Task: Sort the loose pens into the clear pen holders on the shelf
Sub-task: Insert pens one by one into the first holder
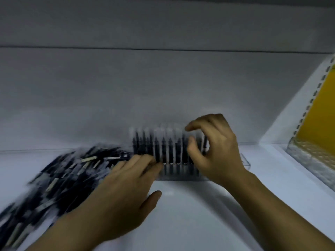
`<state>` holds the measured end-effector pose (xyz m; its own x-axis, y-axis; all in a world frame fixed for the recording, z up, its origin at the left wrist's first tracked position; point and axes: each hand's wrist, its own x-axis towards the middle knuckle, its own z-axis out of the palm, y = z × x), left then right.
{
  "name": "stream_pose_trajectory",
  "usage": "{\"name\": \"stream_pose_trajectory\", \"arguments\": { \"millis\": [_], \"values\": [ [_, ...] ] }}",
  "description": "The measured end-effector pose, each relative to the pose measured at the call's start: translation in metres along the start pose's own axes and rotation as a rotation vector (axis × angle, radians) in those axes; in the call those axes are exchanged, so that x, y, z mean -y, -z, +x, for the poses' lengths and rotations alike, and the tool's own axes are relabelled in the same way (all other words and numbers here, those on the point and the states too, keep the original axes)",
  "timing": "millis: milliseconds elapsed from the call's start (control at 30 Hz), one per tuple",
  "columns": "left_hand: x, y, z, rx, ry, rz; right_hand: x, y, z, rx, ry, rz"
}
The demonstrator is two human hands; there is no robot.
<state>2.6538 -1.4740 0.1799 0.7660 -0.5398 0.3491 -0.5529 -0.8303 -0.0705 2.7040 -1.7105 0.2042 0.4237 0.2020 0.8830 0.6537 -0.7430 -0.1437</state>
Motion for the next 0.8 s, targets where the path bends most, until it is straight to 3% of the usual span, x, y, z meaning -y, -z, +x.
{"name": "stream_pose_trajectory", "arguments": {
  "millis": [300,433,567,800],
  "values": [
    [0.073,0.065,-0.102,0.069,0.229,0.165,0.069,-0.045,0.004,0.415,0.255,0.040],
    [0.100,0.073,-0.134,0.078,0.389,0.094,0.109,-0.070,0.027,0.570,0.134,0.211],
    [0.124,0.067,-0.159,0.079,0.612,-0.182,0.136,-0.100,0.025,0.554,0.044,0.301],
    [0.147,0.055,-0.152,0.189,0.998,-0.460,0.144,-0.125,-0.020,0.542,-0.054,0.345]
  ]
}}
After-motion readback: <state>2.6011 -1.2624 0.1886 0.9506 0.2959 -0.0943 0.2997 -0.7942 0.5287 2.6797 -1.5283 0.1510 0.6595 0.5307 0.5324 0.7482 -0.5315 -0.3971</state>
